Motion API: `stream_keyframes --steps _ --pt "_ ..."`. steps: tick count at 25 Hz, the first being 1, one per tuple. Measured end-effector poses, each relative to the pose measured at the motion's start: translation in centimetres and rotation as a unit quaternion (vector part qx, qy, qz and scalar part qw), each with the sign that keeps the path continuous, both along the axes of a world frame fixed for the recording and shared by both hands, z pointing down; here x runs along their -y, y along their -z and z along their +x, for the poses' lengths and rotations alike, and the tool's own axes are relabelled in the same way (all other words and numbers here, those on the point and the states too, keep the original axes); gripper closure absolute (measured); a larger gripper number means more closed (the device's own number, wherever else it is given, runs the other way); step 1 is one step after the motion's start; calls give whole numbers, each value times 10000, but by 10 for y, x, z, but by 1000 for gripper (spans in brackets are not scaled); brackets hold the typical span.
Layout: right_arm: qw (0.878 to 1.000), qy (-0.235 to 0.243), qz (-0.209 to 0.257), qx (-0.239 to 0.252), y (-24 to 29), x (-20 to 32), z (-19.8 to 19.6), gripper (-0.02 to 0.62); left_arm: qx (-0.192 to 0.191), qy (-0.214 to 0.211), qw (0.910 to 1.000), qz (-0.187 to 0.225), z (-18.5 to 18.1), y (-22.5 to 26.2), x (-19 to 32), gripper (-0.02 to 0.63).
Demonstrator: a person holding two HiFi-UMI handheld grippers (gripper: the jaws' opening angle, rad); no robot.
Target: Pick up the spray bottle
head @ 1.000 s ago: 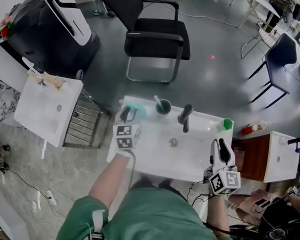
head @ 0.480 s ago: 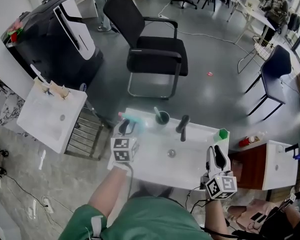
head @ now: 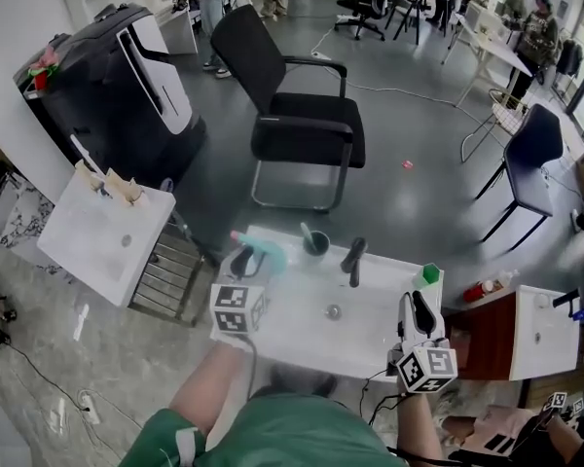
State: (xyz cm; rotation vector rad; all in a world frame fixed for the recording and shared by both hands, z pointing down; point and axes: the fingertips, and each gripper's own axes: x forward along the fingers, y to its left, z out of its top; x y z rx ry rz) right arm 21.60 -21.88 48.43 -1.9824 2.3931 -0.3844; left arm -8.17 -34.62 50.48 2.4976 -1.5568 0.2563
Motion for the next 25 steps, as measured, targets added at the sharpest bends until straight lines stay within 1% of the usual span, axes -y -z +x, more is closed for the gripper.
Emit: stream_keyframes --steps 15,25 --pt "9994 51 333 -108 24 -2 1 518 -220 -290 9972 655 17 73 -26 475" --pt "9978 117 619 -189 48 2 -1 518 -315 -355 9951 862 20 98 -33 474"
